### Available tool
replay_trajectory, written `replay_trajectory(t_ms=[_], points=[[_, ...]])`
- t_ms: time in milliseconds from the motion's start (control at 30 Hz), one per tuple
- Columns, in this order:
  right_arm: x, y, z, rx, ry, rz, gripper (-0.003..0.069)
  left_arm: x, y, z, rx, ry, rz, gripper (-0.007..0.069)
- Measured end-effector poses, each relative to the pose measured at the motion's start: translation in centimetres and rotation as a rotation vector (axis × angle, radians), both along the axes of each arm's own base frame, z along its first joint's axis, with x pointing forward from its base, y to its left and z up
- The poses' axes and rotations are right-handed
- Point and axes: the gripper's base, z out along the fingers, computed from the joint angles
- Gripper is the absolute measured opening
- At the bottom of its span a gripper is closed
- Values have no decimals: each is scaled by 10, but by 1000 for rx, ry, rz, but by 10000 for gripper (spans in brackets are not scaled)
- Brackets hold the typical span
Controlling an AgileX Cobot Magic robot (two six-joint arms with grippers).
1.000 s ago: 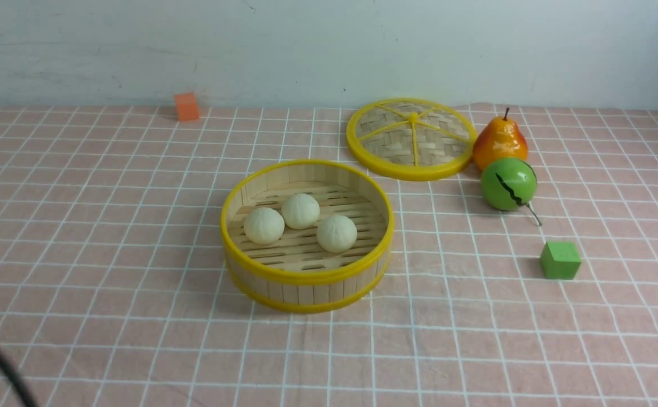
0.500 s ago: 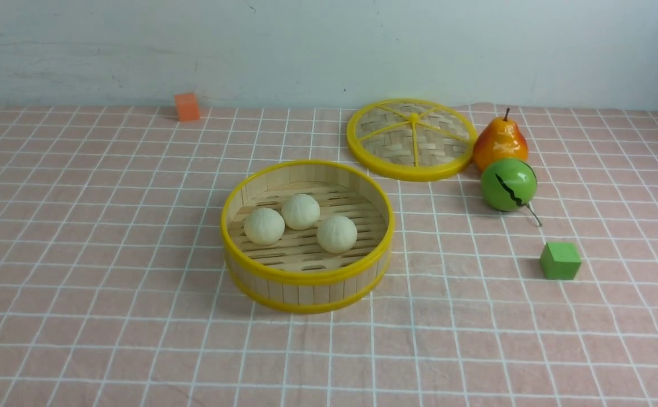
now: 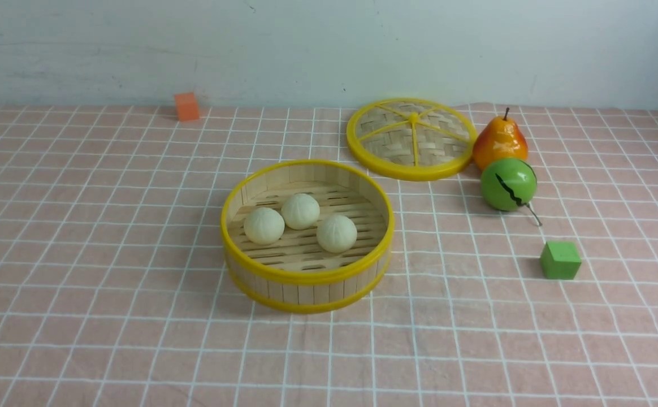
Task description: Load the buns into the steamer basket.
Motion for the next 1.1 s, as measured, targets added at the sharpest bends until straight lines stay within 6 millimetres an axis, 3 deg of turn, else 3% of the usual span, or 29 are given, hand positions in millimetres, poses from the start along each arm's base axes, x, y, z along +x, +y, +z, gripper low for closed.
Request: replay_trajectory(t_ms=[1100], points=[[0, 0, 0, 0, 0, 0, 87, 0, 0, 0, -2, 0, 1, -13]])
